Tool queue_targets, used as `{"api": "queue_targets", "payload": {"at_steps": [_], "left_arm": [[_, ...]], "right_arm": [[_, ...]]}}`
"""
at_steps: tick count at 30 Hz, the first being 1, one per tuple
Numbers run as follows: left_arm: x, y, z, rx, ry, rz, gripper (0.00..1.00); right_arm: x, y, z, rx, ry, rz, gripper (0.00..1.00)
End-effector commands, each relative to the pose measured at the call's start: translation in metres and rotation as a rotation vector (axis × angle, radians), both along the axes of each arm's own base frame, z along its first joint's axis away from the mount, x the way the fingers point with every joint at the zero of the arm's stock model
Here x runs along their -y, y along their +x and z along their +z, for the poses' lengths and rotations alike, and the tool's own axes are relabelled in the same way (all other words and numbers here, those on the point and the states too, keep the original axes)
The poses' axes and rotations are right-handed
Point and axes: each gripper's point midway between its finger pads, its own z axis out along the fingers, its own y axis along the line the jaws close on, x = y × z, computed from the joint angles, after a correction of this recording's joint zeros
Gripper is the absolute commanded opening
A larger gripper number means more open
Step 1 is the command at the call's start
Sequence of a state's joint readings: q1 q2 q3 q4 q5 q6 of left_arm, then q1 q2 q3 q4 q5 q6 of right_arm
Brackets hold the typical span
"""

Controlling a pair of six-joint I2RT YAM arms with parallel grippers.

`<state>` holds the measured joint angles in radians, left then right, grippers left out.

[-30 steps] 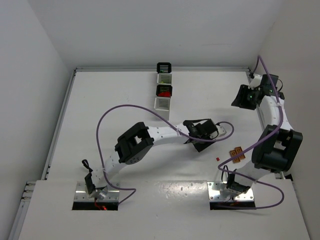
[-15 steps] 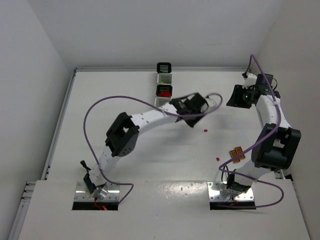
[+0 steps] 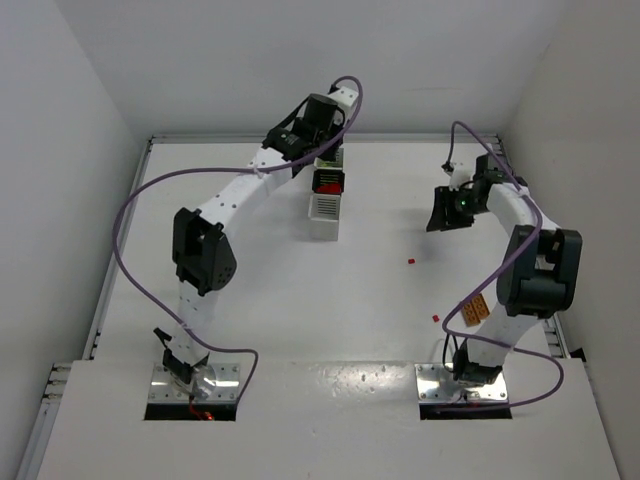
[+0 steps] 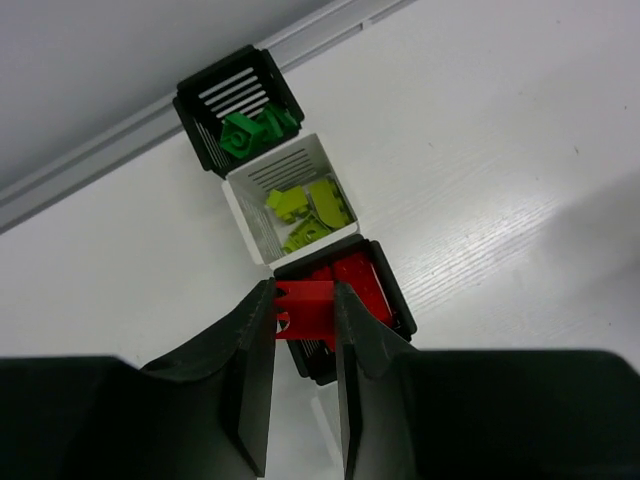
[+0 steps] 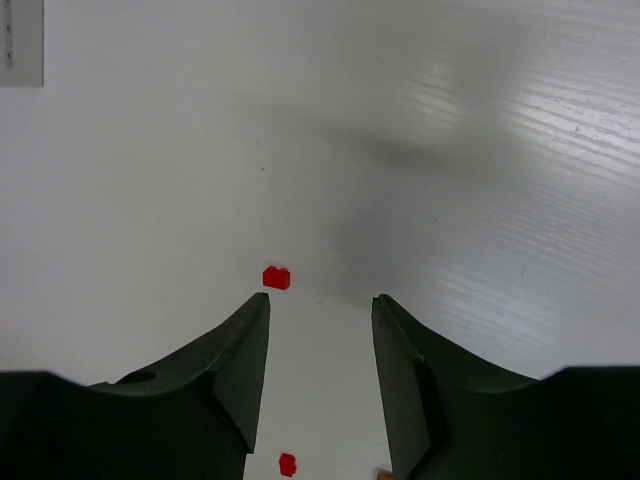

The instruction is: Sort the legos into containers by color

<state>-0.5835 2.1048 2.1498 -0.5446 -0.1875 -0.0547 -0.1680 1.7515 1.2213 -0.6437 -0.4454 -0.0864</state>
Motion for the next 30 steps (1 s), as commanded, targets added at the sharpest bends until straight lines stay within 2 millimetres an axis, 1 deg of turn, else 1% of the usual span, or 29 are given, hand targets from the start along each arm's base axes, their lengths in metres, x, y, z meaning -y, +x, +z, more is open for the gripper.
{"api": "queue_targets", "payload": {"at_steps": [1,2,3,4,5,6,7,8,9,10,11,12,14,15,17,18,20,21,22,23,24,25,27,28,30], "left_arm": [[0.006,0.005,-0.018,-0.046,-0.027,-0.006,0.26],[0.003,0.008,-0.024,-0.058,-0.025,-0.005,0.26],[0.003,0.008,-0.024,-0.058,-0.025,-0.005,0.26],[0.006,0.008,-0.029,-0.071,-0.032,-0.009,0.26],[0.002,0.011,-0.03,-0.074,-0.037,-0.008,0.26],[0.002,0.011,-0.03,-0.074,-0.037,-0.008,0.28],[0.004,0.009,-0.04,-0.098,-0.033,-0.021,0.28],[0.001,0.011,-0.041,-0.1,-0.037,-0.02,0.28],[-0.001,0.009,-0.046,-0.117,-0.027,-0.019,0.28],[0.001,0.009,-0.053,-0.129,-0.025,-0.026,0.29],[0.001,0.008,-0.057,-0.142,-0.027,-0.021,0.29],[0.002,0.005,-0.063,-0.157,-0.025,-0.03,0.29],[0.002,0.005,-0.063,-0.157,-0.025,-0.03,0.29],[-0.003,0.007,-0.073,-0.174,-0.016,-0.02,0.29],[-0.004,0.006,-0.075,-0.182,-0.011,-0.019,0.32],[-0.008,0.008,-0.075,-0.185,-0.016,-0.018,0.33],[-0.006,0.005,-0.079,-0.196,-0.017,-0.027,0.43],[-0.006,0.005,-0.079,-0.197,-0.017,-0.027,0.48],[-0.006,0.005,-0.079,-0.197,-0.017,-0.027,0.57],[-0.006,0.005,-0.079,-0.197,-0.017,-0.027,0.6],[-0.006,0.005,-0.079,-0.197,-0.017,-0.027,0.62],[-0.008,0.003,-0.084,-0.212,-0.008,-0.026,0.65],[-0.008,0.003,-0.084,-0.213,-0.008,-0.026,0.65],[-0.014,0.003,-0.083,-0.213,-0.009,-0.017,0.66],[-0.014,0.003,-0.083,-0.213,-0.009,-0.017,0.66]], "right_arm": [[-0.004,-0.003,0.002,0.015,-0.042,0.068,0.46],[-0.008,-0.003,-0.002,0.005,-0.04,0.079,0.46],[-0.005,-0.003,-0.003,0.006,-0.056,0.082,0.46],[-0.007,-0.003,-0.004,0.004,-0.067,0.089,0.46],[-0.011,-0.007,-0.007,-0.006,-0.066,0.1,0.46],[-0.008,-0.005,-0.007,0.004,-0.085,0.102,0.46],[-0.01,-0.005,-0.008,0.002,-0.099,0.109,0.46],[-0.01,-0.005,-0.012,-0.005,-0.102,0.12,0.46],[-0.011,-0.006,-0.018,-0.02,-0.113,0.127,0.46],[-0.013,-0.009,-0.019,-0.03,-0.125,0.144,0.47],[-0.011,-0.01,-0.023,-0.043,-0.137,0.14,0.47],[-0.013,-0.012,-0.024,-0.049,-0.148,0.158,0.47],[-0.01,-0.01,-0.025,-0.047,-0.165,0.163,0.48],[-0.012,-0.01,-0.026,-0.045,-0.177,0.177,0.48],[-0.01,-0.01,-0.026,-0.046,-0.186,0.174,0.48],[-0.013,-0.01,-0.026,-0.042,-0.19,0.193,0.5],[-0.013,-0.01,-0.029,-0.051,-0.188,0.194,0.5],[-0.017,-0.011,-0.029,-0.05,-0.189,0.204,0.5],[-0.015,-0.012,-0.033,-0.062,-0.196,0.203,0.5],[-0.018,-0.014,-0.033,-0.068,-0.198,0.221,0.51],[-0.018,-0.014,-0.033,-0.069,-0.198,0.221,0.51],[-0.021,-0.015,-0.037,-0.074,-0.2,0.241,0.51],[-0.019,-0.015,-0.037,-0.072,-0.212,0.248,0.52],[-0.02,-0.019,-0.041,-0.081,-0.226,0.264,0.52],[-0.021,-0.02,-0.043,-0.079,-0.238,0.279,0.52]]}}
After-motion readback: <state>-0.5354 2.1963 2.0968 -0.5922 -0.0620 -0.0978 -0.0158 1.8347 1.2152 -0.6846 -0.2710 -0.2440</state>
